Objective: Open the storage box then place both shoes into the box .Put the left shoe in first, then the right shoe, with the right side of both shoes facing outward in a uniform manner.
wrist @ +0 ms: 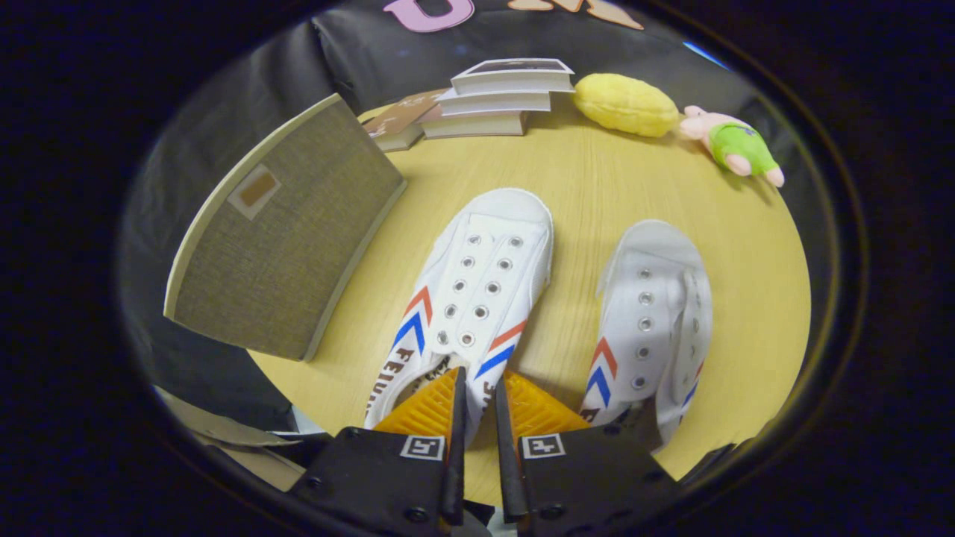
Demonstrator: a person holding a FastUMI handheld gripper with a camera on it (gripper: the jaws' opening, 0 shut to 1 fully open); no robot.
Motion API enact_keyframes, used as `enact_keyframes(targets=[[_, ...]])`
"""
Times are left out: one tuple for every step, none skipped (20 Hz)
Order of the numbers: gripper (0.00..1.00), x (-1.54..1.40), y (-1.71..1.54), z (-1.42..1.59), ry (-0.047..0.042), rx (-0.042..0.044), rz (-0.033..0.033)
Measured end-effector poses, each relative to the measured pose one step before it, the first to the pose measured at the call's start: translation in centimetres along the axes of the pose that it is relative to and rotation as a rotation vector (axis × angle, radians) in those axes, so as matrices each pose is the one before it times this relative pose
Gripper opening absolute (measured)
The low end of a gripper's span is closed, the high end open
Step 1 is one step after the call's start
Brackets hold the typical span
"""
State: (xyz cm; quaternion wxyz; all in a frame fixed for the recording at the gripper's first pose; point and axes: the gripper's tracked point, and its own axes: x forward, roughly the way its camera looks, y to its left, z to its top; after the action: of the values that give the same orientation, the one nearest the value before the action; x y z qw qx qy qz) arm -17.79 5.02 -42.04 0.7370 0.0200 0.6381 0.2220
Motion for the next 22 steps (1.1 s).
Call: enact_keyframes(targets=[[0.23,0.006,0.062,0.073,0.00313,0.00353,0.00178],[0.24,0.002,0.033,-0.057,0.00468,-0.00055,0.00086],[0.23,0.019,0.027,0.004,0.00378,0.00086,-0.00078],[0.23,-1.072,-0.219,0.348,-0.00055,0.01677,-0.02317],[0.05,0.969,0.151,-0.313,0.00674,0.02174,0.00798],[0.04,0.190,-0.139,-0.041,-0.00707,0.00915,0.00238],[0.04,-0.015,0.039,-0.081,-0.00092,0.00692,-0.00080],[0.04,-0.061,0.004,0.110,-0.00655,-0.00070,-0.00131],[0.04,-0.048,0.030,-0.014,-0.00530,-0.00030,-0.00312],[0.04,-0.036,0.000,0.048,-0.00665,-0.00071,-0.00078],[0.04,-0.198,0.120,0.073,-0.01112,0.00949,0.00098],[0.03,-0.051,-0.012,0.187,-0.00546,0.00725,0.01341],[0.03,-0.213,-0.187,0.284,-0.01463,0.02306,0.00544],[0.03,-0.099,-0.043,0.178,-0.00135,0.02641,0.00882],[0.03,-0.182,0.152,0.236,0.00236,0.03341,0.01697],[0.03,-0.177,0.279,0.108,-0.00257,0.04254,0.02037],[0.03,-0.211,0.304,-0.084,0.00412,0.04939,0.02115],[0.03,-0.070,0.268,-0.099,0.01197,0.04622,0.03088],[0.03,0.060,0.216,0.287,-0.01230,0.04565,0.02239],[0.03,-0.170,0.253,-0.144,0.00063,0.03570,0.02250],[0.03,0.006,0.342,-0.143,0.00407,0.02742,0.02672],[0.03,0.047,0.445,0.152,-0.01195,0.02395,0.02239]])
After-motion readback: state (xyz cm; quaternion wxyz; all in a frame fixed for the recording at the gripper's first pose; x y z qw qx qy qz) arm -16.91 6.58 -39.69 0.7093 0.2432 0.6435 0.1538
